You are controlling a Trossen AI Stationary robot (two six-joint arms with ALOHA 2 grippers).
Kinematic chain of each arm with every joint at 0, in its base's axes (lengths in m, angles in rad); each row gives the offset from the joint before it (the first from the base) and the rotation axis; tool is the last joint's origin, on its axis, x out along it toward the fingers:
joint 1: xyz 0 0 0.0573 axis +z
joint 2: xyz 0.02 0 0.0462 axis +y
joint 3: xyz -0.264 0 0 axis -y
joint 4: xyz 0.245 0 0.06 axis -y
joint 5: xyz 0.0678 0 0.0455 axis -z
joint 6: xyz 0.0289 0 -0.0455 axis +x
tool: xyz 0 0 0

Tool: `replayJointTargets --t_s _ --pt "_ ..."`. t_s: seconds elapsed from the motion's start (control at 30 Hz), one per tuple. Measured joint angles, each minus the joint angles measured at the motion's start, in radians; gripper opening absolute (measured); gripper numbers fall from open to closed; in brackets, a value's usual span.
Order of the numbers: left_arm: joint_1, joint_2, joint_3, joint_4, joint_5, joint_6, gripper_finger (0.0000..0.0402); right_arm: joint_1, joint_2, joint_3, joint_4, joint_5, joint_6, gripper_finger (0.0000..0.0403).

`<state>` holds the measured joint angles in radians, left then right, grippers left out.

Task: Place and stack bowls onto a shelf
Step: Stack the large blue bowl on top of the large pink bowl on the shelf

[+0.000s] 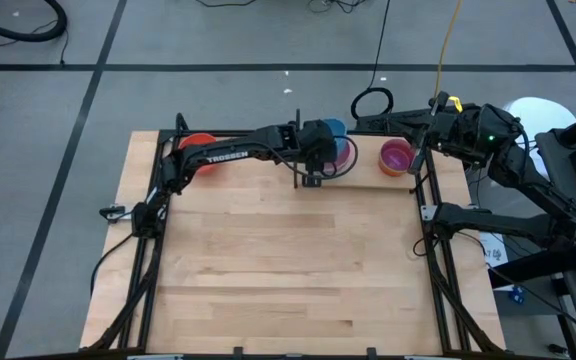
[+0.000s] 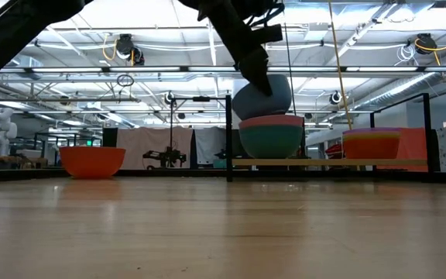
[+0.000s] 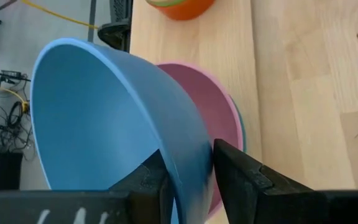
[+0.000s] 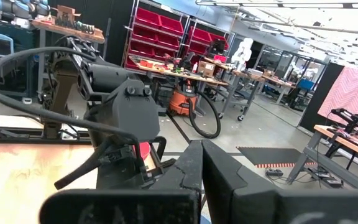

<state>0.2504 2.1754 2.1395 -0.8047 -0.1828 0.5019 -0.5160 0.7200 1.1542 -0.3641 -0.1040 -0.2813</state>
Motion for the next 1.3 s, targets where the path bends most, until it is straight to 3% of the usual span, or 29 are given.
replayJointTargets --t_s 0.53,1.3 --pt "-0.009 0.064 0.005 0.030 -0.110 0.082 0.0108 0.000 -0.019 0.000 0.001 0.000 0.000 0.0000" --pt "-0.007 0.051 0.010 -0.035 -0.080 -0.006 0.0108 0.000 -0.026 0.000 0.001 0.000 0.000 0.0000"
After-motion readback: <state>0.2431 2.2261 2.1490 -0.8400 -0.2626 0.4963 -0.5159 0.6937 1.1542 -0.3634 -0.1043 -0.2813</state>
